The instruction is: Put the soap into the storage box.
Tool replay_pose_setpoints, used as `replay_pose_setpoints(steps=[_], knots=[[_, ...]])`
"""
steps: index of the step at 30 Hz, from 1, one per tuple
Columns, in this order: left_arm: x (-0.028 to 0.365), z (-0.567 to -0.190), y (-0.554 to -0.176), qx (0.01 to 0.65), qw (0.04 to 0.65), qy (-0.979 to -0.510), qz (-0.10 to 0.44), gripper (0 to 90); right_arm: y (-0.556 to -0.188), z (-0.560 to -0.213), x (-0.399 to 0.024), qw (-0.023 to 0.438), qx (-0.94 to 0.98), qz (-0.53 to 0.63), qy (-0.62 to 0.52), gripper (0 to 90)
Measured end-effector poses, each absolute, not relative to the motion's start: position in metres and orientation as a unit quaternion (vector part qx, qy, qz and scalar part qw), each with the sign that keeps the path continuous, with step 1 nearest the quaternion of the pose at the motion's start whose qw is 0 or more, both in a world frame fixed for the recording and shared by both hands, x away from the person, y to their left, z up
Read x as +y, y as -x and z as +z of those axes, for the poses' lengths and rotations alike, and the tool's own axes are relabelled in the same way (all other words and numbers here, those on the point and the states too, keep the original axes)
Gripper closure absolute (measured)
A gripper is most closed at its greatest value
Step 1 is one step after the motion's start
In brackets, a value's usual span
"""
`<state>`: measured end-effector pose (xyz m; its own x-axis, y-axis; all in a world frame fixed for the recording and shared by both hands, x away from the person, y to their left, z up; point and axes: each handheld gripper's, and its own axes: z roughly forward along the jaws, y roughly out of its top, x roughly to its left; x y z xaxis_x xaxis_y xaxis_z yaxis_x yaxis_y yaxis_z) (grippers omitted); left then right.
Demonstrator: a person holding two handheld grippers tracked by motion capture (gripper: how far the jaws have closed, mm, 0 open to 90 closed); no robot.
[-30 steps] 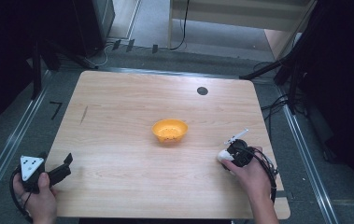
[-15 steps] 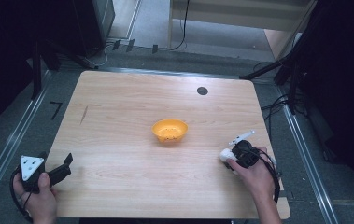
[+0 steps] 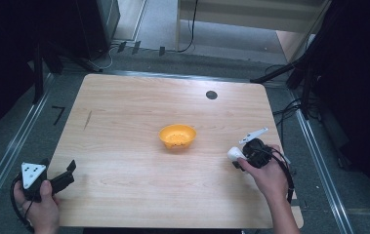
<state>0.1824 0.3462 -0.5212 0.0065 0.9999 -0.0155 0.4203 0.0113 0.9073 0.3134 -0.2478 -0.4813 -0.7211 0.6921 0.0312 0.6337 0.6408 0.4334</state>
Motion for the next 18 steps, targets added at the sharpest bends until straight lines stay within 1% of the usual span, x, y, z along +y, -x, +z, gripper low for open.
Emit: replay_pose_setpoints(steps=[18], knots=[[0.347,-0.521,-0.182,0.596,0.389,-0.595,0.374,13.2,-0.34,-0.465,-0.211,0.066,0.923,0.208,-0.315,51.2]])
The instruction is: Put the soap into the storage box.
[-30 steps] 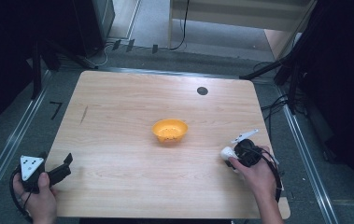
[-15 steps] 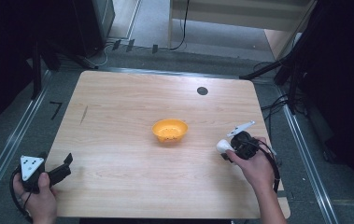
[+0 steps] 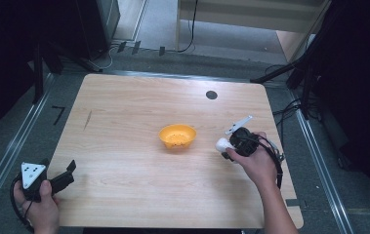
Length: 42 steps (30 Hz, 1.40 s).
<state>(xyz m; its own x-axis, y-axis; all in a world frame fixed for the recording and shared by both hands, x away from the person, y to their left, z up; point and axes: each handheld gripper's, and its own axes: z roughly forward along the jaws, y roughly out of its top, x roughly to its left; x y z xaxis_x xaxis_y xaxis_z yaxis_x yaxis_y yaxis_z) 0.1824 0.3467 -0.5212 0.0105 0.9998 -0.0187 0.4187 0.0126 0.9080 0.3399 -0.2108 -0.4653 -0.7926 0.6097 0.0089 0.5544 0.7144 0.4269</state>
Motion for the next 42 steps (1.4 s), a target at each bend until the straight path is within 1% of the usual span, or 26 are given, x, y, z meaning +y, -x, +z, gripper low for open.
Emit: replay_pose_setpoints(steps=[19,23,35,42], knots=[[0.347,-0.521,-0.181,0.598,0.395,-0.59,0.373,13.2,-0.357,-0.458,-0.186,0.057,0.936,0.2,-0.284,51.2],[0.346,-0.521,-0.182,0.597,0.388,-0.595,0.374,13.2,-0.36,-0.452,-0.182,0.047,0.932,0.223,-0.283,51.2],[0.345,-0.521,-0.182,0.594,0.386,-0.597,0.376,13.2,-0.372,-0.441,-0.166,0.063,0.947,0.199,-0.245,51.2],[0.345,-0.521,-0.182,0.594,0.386,-0.597,0.377,13.2,-0.377,-0.437,-0.159,0.068,0.95,0.206,-0.225,51.2]])
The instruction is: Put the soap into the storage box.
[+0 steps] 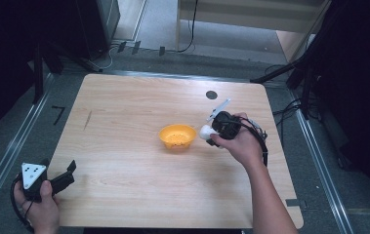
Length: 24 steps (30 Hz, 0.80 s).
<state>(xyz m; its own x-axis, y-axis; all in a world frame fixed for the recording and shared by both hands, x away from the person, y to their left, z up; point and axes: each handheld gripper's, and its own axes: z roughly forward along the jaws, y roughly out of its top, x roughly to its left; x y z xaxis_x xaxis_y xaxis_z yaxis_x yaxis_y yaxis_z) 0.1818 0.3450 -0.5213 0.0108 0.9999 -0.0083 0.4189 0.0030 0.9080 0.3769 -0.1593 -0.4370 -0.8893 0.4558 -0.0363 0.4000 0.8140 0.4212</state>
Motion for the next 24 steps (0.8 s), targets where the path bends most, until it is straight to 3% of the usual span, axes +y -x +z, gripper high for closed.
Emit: replay_pose_setpoints(steps=[24], knots=[[0.346,-0.521,-0.182,0.596,0.387,-0.598,0.372,13.2,-0.394,-0.429,-0.122,0.075,0.961,0.206,-0.166,51.1]])
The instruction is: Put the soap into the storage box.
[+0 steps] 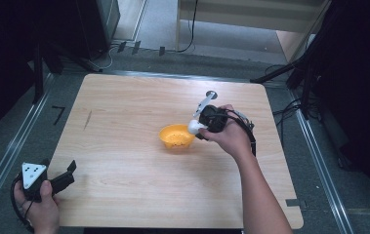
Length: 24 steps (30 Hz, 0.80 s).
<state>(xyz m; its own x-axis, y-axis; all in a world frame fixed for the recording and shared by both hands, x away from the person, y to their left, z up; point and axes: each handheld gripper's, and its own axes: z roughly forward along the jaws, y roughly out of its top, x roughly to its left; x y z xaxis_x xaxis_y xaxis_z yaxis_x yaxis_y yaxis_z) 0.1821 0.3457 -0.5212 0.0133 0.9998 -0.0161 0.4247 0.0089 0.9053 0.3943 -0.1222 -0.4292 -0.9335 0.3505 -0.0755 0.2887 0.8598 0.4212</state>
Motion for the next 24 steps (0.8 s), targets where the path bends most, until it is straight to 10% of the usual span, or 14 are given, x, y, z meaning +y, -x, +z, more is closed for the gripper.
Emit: replay_pose_setpoints(steps=[24], knots=[[0.346,-0.521,-0.183,0.596,0.389,-0.596,0.372,13.2,-0.409,-0.436,-0.076,0.065,0.973,0.202,-0.088,51.1]])
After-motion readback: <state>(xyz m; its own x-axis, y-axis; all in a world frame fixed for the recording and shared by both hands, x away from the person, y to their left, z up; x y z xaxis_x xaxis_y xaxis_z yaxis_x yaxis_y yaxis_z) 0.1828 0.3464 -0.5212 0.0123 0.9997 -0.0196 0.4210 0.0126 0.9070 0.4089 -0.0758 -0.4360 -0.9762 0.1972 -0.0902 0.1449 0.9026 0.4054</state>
